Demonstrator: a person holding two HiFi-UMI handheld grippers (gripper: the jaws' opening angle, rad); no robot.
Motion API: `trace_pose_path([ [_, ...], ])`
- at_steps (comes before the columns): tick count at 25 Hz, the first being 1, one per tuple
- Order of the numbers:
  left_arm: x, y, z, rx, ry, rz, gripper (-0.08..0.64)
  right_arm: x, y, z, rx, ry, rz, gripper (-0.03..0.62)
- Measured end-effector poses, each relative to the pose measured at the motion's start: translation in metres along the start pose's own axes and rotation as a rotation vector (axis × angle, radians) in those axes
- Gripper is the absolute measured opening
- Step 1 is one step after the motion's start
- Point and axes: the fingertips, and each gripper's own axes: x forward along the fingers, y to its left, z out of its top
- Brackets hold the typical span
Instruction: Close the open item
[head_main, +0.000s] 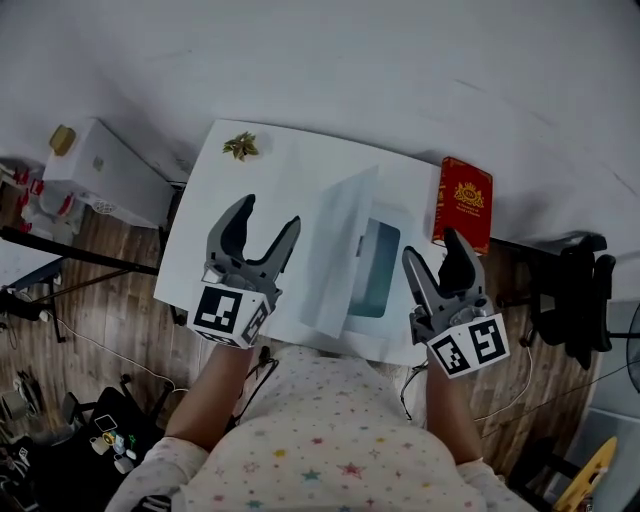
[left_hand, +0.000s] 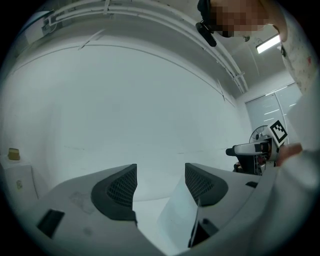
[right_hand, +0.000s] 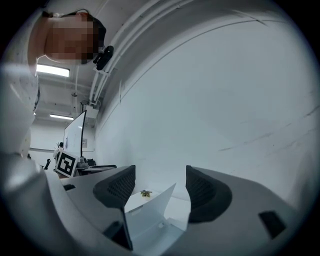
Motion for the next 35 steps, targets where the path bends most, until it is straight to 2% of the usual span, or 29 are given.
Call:
trace_pose_path([
  [5,0.004,0.012,-0.005,0.006,0.015,0.001,0.279,0.017,0.013,-0.01,0.022,0.025,0.022,0.296],
  [16,0.002,0.005,-0.017,-0.015,0.048,0.061,0.279,0.047,0.051,-0.023,0.046,0.107,0.198,0.295],
  [21,-0.004,0.009,-0.012,0.004,0.039,0.107,0.279,0.046,0.046,-0.022,0.049,0.1,0.201,0.291],
  [26,-0.011,0.02,-0.005,0.04,0.018,0.159,0.279,0.059,0.043,-0.038,0.075,0.132,0.207,0.296],
  [30,-0.015,0.026,-0.006,0.047,0.022,0.182,0.279,0.068,0.041,-0.056,0.077,0.18,0.192,0.302],
  [35,-0.02,0.04,-0.009,0.039,0.022,0.222,0.279,0.076,0.044,-0.069,0.12,0.206,0.214,0.304],
])
